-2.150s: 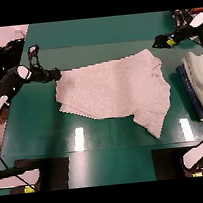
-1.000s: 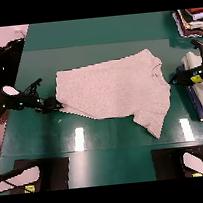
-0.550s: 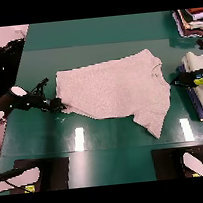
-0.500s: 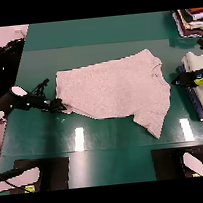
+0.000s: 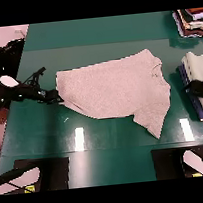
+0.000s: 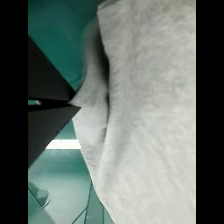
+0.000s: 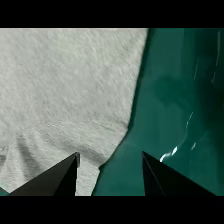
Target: Fold the shirts.
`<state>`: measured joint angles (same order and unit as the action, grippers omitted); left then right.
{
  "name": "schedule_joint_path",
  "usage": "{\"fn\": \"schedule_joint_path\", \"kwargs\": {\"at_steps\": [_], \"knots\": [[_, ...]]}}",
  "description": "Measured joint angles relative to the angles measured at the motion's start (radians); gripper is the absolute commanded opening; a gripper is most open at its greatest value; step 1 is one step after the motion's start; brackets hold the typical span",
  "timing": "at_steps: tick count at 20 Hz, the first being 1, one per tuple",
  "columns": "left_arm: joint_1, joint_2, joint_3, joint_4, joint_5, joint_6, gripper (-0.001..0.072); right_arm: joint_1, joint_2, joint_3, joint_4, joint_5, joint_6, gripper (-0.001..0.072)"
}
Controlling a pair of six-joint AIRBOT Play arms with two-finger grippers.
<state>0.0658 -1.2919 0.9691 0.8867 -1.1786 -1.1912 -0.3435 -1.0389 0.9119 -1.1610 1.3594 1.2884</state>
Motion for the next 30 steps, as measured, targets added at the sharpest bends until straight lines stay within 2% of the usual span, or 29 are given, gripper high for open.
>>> {"fn": "schedule_joint_path", "kwargs": {"at_steps": [3, 8, 9, 10, 12, 13, 18, 21, 26, 30], "knots": [[0.000, 0.027, 0.021, -0.002, 0.006, -0.006, 0.0021, -0.050, -0.079, -0.107, 0.000, -0.012, -0.007, 0.0427], [0.000, 0.040, 0.031, -0.005, 0.012, -0.011, 0.0021, -0.016, -0.234, -0.182, 0.119, -0.084, -0.049, 0.0422], [0.000, 0.042, 0.032, -0.005, 0.012, -0.012, 0.0021, 0.004, -0.260, -0.180, 0.133, -0.093, -0.054, 0.0370], [0.000, 0.042, 0.033, -0.005, 0.013, -0.013, 0.0021, 0.024, -0.282, -0.176, 0.144, -0.107, -0.058, 0.0252], [0.000, 0.043, 0.033, -0.005, 0.013, -0.014, 0.0020, 0.059, -0.312, -0.166, 0.151, -0.135, -0.063, 0.0071], [0.000, 0.044, 0.033, -0.005, 0.009, -0.016, 0.0020, 0.075, -0.322, -0.158, 0.148, -0.146, -0.067, 0.0014], [0.000, 0.120, 0.052, 0.033, -0.023, -0.047, 0.0020, 0.109, -0.286, -0.061, 0.100, -0.172, -0.080, 0.0013], [0.000, 0.227, 0.126, 0.084, -0.026, -0.081, 0.0021, 0.121, -0.187, 0.088, 0.135, -0.120, -0.084, 0.0013], [-0.001, 0.407, 0.403, 0.125, 0.052, -0.111, 0.0021, 0.159, -0.014, 0.451, 0.161, -0.168, -0.084, 0.0013], [0.000, 0.468, 0.718, 0.130, 0.114, -0.124, 0.0020, 0.169, 0.094, 0.717, 0.165, -0.219, -0.084, 0.0013]]}}
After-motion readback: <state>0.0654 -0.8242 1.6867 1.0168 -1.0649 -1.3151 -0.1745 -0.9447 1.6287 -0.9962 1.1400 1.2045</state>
